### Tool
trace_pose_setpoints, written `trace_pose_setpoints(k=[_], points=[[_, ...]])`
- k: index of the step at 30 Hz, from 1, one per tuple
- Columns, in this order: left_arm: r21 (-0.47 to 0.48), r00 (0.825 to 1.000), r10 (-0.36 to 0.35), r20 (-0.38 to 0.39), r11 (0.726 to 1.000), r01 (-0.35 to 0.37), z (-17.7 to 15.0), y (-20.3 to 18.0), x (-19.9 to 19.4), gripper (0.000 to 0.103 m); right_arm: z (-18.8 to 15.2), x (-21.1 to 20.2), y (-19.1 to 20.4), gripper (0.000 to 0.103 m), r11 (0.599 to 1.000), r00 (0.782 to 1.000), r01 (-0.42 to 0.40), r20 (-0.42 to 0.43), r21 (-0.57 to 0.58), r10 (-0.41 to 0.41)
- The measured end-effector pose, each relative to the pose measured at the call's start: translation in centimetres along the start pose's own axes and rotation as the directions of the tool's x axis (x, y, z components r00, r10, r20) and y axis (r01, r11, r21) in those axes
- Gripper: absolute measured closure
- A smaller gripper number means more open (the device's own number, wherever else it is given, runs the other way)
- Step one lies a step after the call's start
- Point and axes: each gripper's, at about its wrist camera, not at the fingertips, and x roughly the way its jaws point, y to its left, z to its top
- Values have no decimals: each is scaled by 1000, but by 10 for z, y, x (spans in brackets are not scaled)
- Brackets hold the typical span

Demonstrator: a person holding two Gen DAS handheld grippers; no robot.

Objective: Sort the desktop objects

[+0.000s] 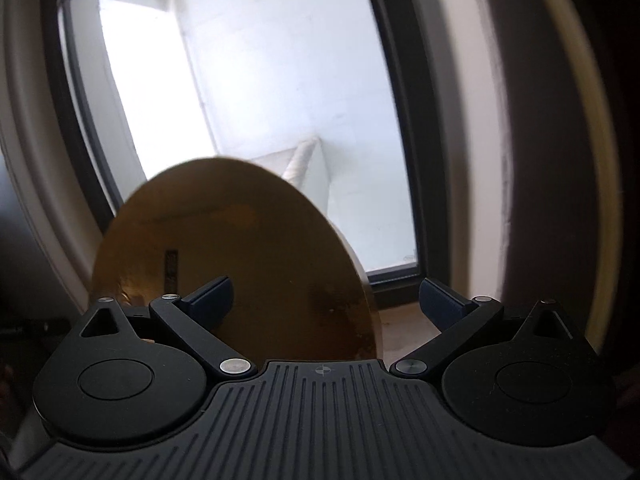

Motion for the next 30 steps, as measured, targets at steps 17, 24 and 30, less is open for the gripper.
trace_pose_setpoints(k=[17, 24, 30], points=[[-97, 993, -105, 46, 989, 110, -16, -3, 42, 1, -29, 64, -8, 0, 998, 998, -57, -11, 29, 57], [-103, 994, -101, 43, 989, 105, -17, -11, 51, 0, -35, 69, -22, 0, 984, 993, -115, -10, 133, 118], [-90, 993, -116, 37, 989, 119, -13, -13, 48, 7, -43, 77, -32, 1, 957, 986, -163, 5, 240, 167]])
